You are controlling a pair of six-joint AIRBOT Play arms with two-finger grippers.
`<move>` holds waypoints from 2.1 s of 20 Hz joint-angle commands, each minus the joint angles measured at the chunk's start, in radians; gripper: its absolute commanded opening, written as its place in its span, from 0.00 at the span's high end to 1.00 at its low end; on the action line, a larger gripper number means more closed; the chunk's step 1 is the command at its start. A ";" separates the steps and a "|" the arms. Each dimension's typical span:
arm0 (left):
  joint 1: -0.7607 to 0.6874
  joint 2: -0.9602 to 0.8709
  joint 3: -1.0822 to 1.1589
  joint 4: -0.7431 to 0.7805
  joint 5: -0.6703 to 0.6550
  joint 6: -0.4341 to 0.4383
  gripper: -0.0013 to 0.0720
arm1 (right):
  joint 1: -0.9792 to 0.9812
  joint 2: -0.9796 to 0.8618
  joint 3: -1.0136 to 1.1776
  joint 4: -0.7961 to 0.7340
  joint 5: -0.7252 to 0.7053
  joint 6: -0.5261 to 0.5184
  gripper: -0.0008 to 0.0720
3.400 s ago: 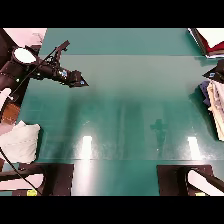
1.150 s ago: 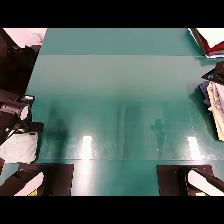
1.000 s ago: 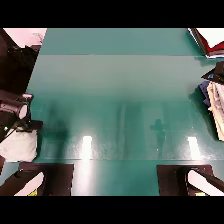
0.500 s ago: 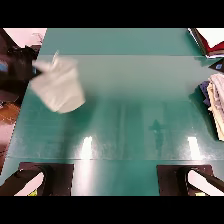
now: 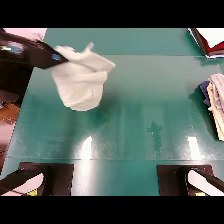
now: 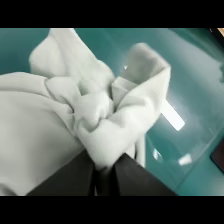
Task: Fold the shirts.
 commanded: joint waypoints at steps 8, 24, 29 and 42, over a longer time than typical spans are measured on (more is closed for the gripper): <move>-0.170 -0.316 -0.005 0.328 0.025 -0.110 0.25 | 0.001 0.000 0.011 0.002 0.026 0.001 0.97; -0.306 -0.257 -0.630 0.059 0.488 -0.204 0.35 | 0.001 0.000 0.011 0.002 0.031 0.001 0.97; -0.271 -0.224 -0.518 0.176 0.285 -0.196 0.94 | 0.002 0.000 0.011 0.004 0.061 0.001 0.97; -0.131 0.027 -0.159 0.438 0.064 -0.196 0.94 | 0.584 -0.267 -0.502 0.005 -0.246 -0.024 0.45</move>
